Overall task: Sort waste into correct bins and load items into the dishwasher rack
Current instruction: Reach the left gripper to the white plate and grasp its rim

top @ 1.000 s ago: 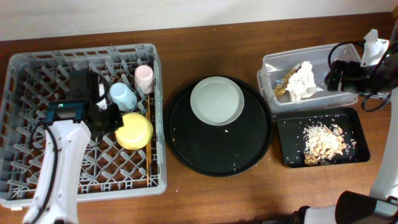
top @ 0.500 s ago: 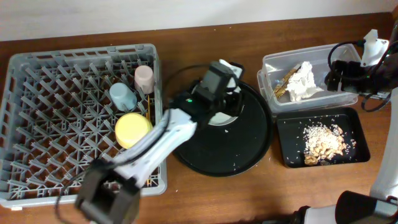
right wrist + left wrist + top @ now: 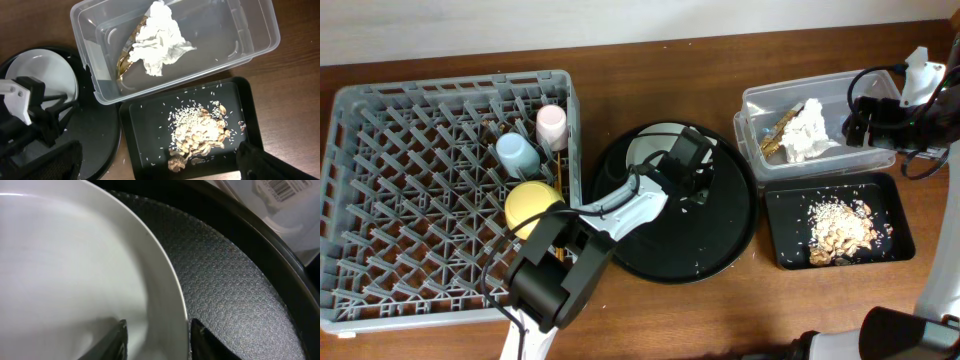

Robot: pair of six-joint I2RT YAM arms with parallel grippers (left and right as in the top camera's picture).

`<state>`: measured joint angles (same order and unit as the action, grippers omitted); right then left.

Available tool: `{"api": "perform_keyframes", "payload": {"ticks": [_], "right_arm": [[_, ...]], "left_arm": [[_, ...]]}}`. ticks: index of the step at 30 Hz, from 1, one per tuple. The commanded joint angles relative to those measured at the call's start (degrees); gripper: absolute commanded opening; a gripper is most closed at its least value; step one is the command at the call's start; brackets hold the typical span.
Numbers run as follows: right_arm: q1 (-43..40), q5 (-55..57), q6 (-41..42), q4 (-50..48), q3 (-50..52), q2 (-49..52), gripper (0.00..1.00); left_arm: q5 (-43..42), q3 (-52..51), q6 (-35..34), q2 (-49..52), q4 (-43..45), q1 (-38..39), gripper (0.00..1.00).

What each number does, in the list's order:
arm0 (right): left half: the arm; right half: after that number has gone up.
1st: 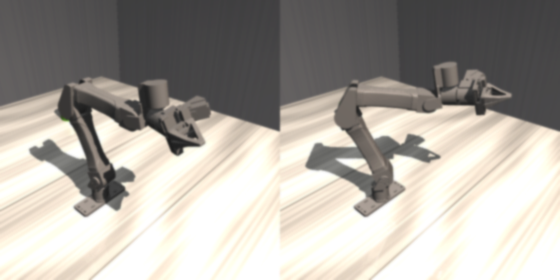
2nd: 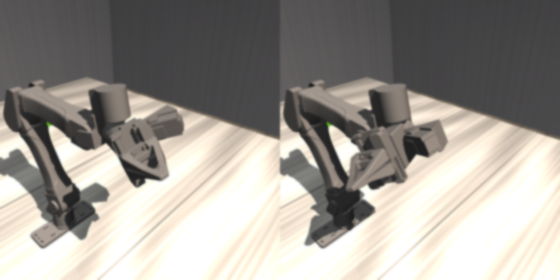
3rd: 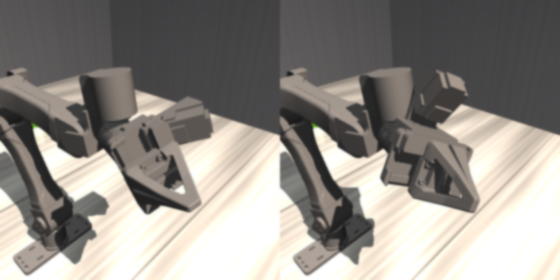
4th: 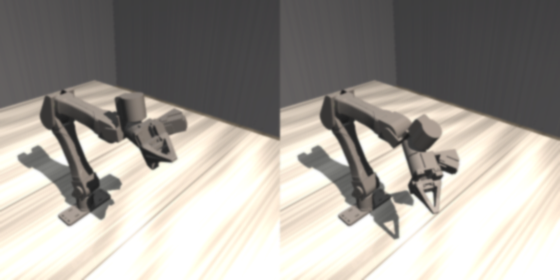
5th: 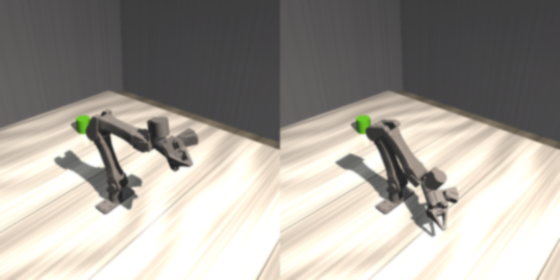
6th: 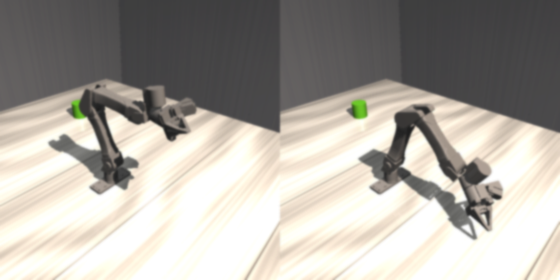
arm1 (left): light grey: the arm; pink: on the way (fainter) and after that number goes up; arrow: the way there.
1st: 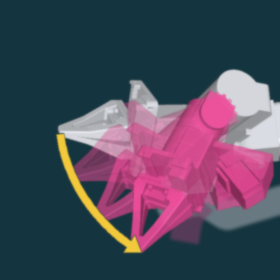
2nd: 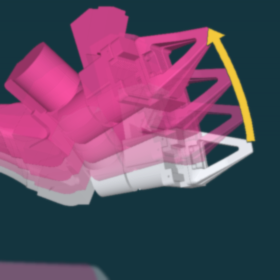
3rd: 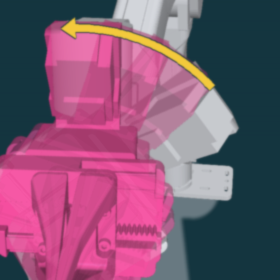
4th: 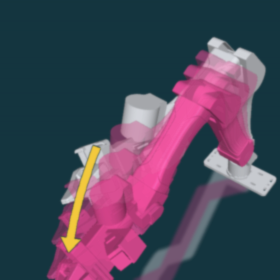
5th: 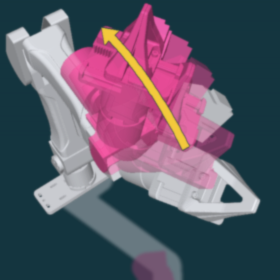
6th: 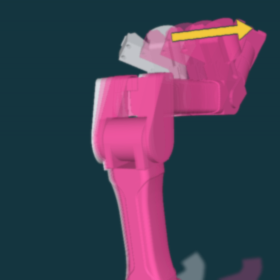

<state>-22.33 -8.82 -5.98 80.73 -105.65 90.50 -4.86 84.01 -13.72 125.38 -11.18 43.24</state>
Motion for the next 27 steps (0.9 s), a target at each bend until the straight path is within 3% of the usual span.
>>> {"api": "perform_keyframes", "payload": {"ticks": [1, 7, 10, 14, 17, 21, 23, 27], "right_arm": [[-0.24, 0.50, 0.50, 0.00, -1.05, -0.11, 0.99], [-0.24, 0.50, 0.50, -0.02, -1.05, -0.11, 0.99], [-0.24, 0.50, 0.50, 0.00, -1.05, -0.11, 0.99], [-0.24, 0.50, 0.50, 0.00, -1.05, -0.11, 0.99], [-0.24, 0.50, 0.50, 0.00, -1.05, -0.11, 0.99], [-0.24, 0.50, 0.50, 0.00, -1.05, -0.11, 0.99], [-0.24, 0.50, 0.50, 0.00, -1.05, -0.11, 0.99], [-0.24, 0.50, 0.50, 0.00, -1.05, -0.11, 0.99]], "left_arm": [[0.42, -0.11, 0.07, 1.42, -1.90, 1.81, 0.28], [6.43, -0.11, 0.07, 1.42, -7.56, 3.43, 0.25], [8.48, -0.11, 0.07, 1.42, -7.63, 3.52, 0.18], [11.41, -0.50, 0.07, 1.42, -7.85, 3.52, 0.18], [11.34, -0.50, 0.04, 1.42, -8.28, 3.54, 0.04], [11.39, -0.26, 0.07, 0.94, -8.24, 3.52, 0.01], [11.39, -0.04, 0.07, -1.07, -8.24, 3.52, 0.01], [11.39, 0.00, 0.07, -15.32, -9.14, 3.45, 0.01]]}}
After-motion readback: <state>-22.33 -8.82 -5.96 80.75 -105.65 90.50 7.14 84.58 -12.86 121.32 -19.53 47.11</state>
